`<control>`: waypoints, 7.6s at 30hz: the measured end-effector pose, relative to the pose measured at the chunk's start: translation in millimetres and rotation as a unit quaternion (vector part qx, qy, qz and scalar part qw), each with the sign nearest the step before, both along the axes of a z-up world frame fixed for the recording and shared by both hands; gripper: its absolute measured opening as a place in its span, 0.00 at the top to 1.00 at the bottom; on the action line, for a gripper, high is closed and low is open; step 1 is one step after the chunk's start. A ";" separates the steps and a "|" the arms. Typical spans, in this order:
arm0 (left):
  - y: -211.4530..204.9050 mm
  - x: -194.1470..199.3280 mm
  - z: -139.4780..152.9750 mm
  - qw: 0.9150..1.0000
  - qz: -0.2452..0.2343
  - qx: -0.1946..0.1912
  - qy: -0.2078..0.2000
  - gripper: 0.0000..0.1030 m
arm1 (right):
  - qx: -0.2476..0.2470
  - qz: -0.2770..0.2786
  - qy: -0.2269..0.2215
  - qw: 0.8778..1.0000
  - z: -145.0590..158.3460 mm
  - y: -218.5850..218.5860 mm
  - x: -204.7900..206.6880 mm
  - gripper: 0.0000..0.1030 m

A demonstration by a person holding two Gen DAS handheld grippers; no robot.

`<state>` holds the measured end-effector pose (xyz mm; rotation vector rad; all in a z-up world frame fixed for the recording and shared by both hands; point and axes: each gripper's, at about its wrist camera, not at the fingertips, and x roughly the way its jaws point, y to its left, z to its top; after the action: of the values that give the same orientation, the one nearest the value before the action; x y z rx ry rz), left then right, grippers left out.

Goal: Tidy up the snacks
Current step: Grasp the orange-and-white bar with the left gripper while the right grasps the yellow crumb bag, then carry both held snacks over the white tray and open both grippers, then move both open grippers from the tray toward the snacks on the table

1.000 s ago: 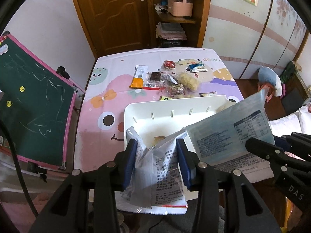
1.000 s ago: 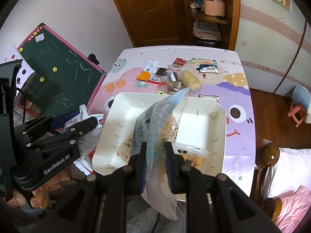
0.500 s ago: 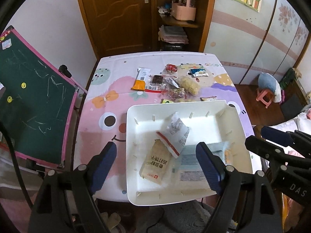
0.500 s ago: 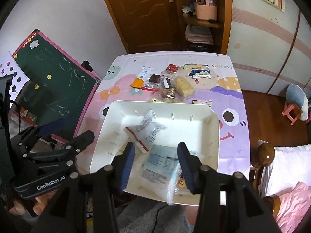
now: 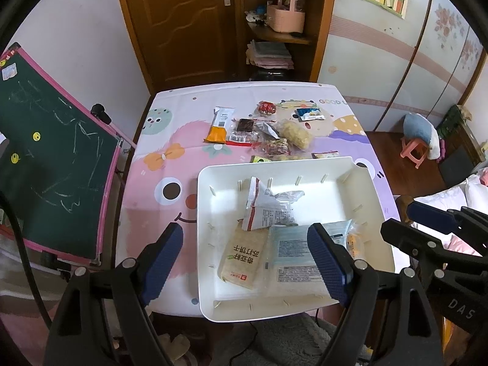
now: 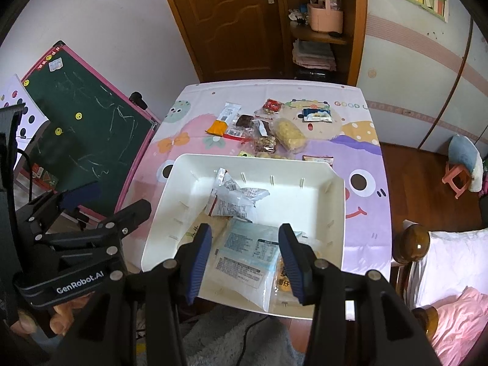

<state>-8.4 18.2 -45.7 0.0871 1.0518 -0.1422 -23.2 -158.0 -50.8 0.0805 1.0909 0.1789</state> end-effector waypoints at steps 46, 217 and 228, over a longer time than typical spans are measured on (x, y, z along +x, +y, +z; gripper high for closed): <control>18.8 343.0 -94.9 0.997 -0.016 0.009 0.075 0.19 | -0.024 0.020 0.077 0.997 -95.3 -53.9 289.2 0.55; -22.6 99.3 27.8 0.998 -0.059 -0.029 -0.026 0.19 | -0.019 -0.108 -0.016 0.994 17.5 -36.4 60.5 0.50; -10.2 210.2 38.1 0.997 -0.041 0.006 -0.071 0.19 | -0.012 -0.121 -0.014 0.992 23.8 -61.3 147.1 0.50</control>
<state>201.8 8.0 -7.6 0.1498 0.9069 -0.2000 123.9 -219.3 -27.0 0.1875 1.0463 -0.0515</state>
